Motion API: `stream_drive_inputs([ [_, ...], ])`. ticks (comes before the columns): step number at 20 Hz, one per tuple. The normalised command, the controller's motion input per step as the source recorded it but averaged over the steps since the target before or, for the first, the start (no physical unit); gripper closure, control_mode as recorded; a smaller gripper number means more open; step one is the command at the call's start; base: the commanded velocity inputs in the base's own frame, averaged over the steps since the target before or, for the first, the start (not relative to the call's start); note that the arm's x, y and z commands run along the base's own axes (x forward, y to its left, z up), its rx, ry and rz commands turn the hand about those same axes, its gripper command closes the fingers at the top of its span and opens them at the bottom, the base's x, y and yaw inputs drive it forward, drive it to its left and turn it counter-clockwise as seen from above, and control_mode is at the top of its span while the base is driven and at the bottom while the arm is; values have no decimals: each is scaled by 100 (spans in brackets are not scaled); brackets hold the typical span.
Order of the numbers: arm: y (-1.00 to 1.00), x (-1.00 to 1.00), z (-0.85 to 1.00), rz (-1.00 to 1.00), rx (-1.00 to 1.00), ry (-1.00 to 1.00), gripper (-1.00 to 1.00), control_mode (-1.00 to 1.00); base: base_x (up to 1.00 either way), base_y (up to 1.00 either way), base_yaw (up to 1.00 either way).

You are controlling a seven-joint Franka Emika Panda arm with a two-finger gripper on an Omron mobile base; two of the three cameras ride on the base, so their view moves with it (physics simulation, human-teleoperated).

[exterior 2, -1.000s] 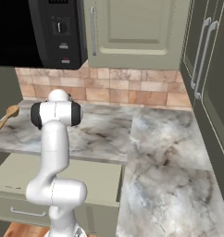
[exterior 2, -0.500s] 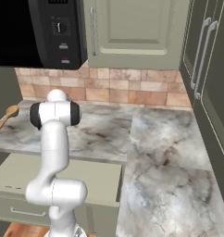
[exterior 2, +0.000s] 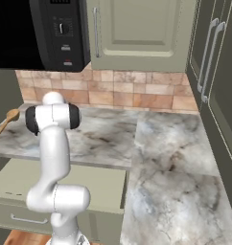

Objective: Organize the utensils by type. Pick up the wooden spoons from the counter and place them in the open cabinet. Then pick up the metallic utensils from the counter and place them in the open drawer.

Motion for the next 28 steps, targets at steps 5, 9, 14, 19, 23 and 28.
stream_drive_inputs([
  [5,0,-82,33,-20,2,-6,100,-100,0,0,0],
  [9,-2,-92,69,-20,0,-12,100,-100,0,0,0],
  [14,-11,-99,81,-21,0,-14,100,-100,0,0,0],
  [19,-27,-99,80,-31,0,-13,100,-100,0,0,0],
  [23,-32,-81,86,-40,0,-10,100,-100,0,0,0],
  [28,-44,-50,89,-39,7,-2,100,-100,0,0,0],
])
